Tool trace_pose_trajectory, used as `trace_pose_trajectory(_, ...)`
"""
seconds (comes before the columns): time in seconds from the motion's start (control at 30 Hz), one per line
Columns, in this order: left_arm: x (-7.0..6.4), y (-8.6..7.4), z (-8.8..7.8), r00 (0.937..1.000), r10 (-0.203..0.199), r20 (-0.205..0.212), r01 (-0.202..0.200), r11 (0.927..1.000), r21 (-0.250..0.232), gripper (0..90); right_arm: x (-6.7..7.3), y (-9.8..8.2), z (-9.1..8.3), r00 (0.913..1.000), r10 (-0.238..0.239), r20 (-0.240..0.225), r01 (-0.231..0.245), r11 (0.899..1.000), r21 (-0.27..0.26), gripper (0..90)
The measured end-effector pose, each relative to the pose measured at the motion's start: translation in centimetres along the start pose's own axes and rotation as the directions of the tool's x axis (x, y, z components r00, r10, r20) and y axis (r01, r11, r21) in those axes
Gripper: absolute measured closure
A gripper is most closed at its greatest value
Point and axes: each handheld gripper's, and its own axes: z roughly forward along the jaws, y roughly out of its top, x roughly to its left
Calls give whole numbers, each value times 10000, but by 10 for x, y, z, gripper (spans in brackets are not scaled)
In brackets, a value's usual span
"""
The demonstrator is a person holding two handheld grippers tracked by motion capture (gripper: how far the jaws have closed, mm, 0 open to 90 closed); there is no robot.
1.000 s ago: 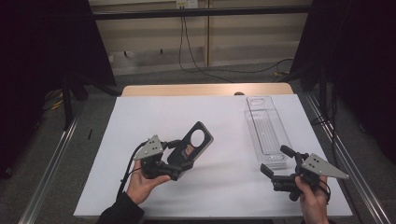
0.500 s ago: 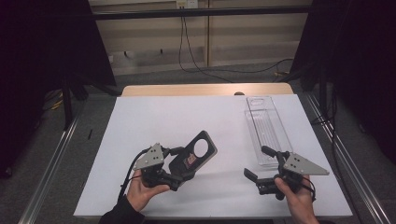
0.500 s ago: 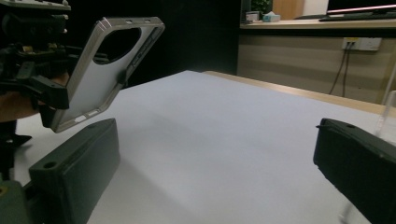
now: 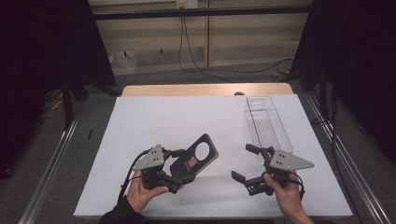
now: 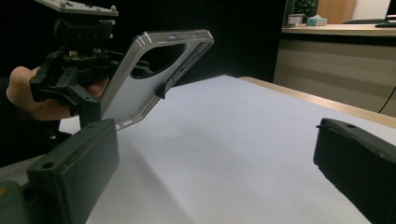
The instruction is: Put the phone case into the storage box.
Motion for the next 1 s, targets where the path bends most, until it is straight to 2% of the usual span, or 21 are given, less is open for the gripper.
trace_pose_trajectory(0.07,-1,0,0,10000,-15,23,15,10000,20,123,1,1,3,10000,-73,-20,73,10000,37,0)
trace_pose_trajectory(0.37,-2,2,-1,9999,66,122,-66,10000,-5,123,1,9,14,9972,-30,-753,38,9999,99,0)
trace_pose_trajectory(0.5,-3,2,2,9988,53,481,-61,9998,168,123,1,9,17,9957,-70,-925,77,9999,78,0)
trace_pose_trajectory(0.6,-4,2,3,9984,149,540,-162,9996,245,123,2,7,19,9935,-212,-1121,231,9996,159,0)
trace_pose_trajectory(1.0,-7,3,10,9957,222,894,-256,9990,370,123,1,7,23,9823,-47,-1870,124,9991,401,0)
